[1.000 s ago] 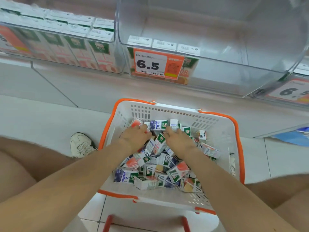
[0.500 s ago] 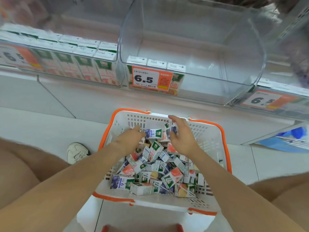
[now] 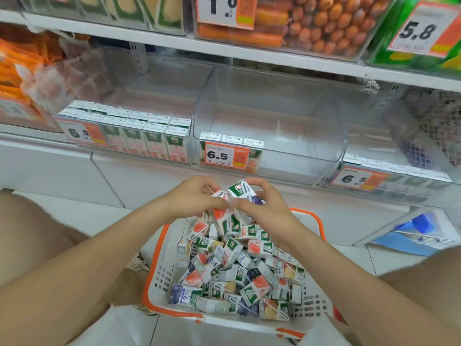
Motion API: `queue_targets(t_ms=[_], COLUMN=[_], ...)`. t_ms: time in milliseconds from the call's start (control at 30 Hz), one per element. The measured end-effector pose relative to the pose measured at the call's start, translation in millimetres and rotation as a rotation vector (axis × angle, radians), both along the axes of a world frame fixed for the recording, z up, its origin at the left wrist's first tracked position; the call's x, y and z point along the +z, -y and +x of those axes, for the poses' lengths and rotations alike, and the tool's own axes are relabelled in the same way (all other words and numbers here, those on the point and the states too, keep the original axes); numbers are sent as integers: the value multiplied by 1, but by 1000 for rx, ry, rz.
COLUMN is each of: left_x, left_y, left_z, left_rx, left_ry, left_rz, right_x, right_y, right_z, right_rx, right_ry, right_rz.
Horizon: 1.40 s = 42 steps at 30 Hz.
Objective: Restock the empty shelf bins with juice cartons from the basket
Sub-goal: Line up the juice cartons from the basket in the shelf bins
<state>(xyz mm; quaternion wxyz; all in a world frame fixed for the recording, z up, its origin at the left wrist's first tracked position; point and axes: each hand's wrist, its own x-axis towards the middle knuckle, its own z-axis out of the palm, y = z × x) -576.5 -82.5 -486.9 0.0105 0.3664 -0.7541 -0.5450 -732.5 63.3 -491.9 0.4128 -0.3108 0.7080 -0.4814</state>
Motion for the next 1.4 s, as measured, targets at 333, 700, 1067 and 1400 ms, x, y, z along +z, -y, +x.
queue_targets(t_ms=[333, 700, 1067, 1400], left_x=[90, 98, 90, 90], left_y=[0, -17, -48, -79], left_z=[-8, -69, -98, -145], left_rx=[115, 286, 96, 82], left_ry=[-356, -628, -401, -463], left_rz=[-70, 366, -70, -155], right_x=[94, 98, 103, 121], right_y=[5, 16, -9, -60], right_z=[-26, -66, -82, -127], right_rx=[42, -295, -380, -481], right_ry=[-805, -3, -39, -289], right_rz=[-231, -272, -246, -215])
